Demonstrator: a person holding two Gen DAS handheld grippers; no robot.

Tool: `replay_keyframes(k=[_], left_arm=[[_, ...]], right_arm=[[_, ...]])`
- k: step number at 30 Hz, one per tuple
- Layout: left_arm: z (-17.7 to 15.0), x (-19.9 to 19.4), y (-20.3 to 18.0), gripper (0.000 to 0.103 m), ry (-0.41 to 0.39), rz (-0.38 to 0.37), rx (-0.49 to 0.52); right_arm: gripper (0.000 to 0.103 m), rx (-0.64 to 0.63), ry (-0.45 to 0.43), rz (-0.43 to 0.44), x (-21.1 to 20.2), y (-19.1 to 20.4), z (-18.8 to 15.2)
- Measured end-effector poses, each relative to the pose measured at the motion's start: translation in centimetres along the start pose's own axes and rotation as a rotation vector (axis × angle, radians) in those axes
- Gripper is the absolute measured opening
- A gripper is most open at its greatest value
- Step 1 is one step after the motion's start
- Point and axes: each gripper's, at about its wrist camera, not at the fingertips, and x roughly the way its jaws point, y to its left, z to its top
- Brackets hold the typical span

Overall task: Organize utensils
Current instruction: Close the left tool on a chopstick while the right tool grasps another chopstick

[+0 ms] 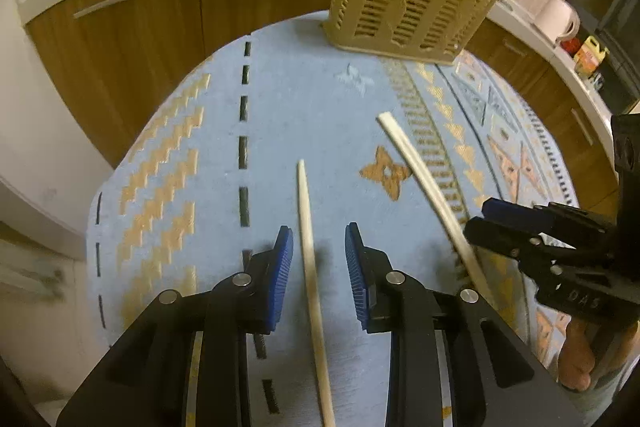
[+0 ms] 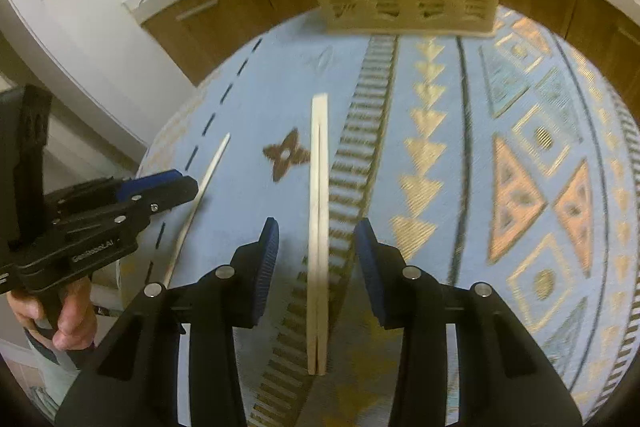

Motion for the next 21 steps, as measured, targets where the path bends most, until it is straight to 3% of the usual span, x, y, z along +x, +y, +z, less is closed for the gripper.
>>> replay_keyframes(k=[10, 14, 17, 18, 21], left_arm=[[-1.0, 1.3, -1.6, 0.026, 0.031, 0.043, 0.044], [-1.1, 1.4, -1.9, 0.026, 0.024, 0.066, 0.047], [-1.1, 1.5, -2.1, 0.016, 0.013, 0.098, 0.050], [-1.1, 1.5, -2.1, 0.004, 0.009, 0.112, 0.048], [-1.0, 1.4, -1.7, 0.004, -0.003, 0.091, 0.017]], right_arm=[[0.037, -0.073, -0.024, -0.088, 1.6, 1.8, -0.4], [0.029, -0.095, -0.042, -0.128, 1.6, 2.0, -0.6], [0.012, -0.125, -0.049, -0.181, 1.8, 2.4, -0.7], [0.010, -0.129, -0.052, -0.189, 1.8, 2.4, -0.7], [0.010, -0.122, -0.053, -0.184, 1.8, 2.2, -0.8]])
